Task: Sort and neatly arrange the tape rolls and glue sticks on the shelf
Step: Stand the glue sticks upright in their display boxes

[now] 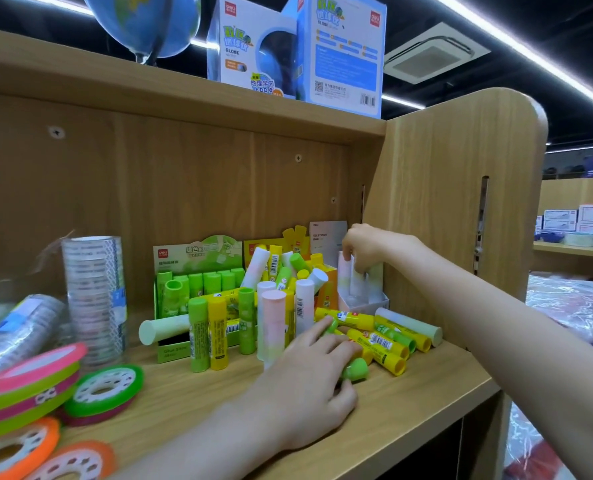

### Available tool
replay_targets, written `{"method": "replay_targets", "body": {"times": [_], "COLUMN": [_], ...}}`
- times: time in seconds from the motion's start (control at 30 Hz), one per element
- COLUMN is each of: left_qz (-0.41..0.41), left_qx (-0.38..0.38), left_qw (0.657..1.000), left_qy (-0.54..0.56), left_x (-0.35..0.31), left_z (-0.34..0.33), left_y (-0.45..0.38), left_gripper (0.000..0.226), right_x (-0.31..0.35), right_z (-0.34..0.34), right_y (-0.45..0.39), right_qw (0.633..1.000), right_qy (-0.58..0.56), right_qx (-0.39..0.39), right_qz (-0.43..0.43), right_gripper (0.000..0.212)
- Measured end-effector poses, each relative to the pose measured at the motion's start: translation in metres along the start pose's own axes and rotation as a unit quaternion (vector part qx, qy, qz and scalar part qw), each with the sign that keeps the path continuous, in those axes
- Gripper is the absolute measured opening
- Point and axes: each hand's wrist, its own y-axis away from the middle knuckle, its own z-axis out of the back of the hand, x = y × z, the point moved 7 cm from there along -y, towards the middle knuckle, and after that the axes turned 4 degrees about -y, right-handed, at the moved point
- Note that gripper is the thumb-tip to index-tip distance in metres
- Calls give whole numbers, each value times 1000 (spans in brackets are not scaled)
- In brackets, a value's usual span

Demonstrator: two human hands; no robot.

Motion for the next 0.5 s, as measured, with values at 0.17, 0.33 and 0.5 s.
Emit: {"method": "replay_targets", "body": {"times": [0.17, 0.33, 0.5], "left_qz": [-6, -10, 1], "left_qx": [-1, -3, 3], "left_qw": [1000, 1000, 1000], "left_qy": [-1, -3, 2], "left_x": [0, 0, 0], "left_z": [0, -1, -1], "left_y": [-1, -1, -1], "left_gripper": [63, 81, 65], "right_x": [4, 0, -4], "right_z": [-1, -8, 0], "right_y": [-3, 3, 3], "right_qw": [999, 997, 992], "right_qy": [-22, -20, -6], "right_qx": [-40, -73, -123], "right_qz": [-3, -8, -3], "right_gripper": [43, 30, 16]}}
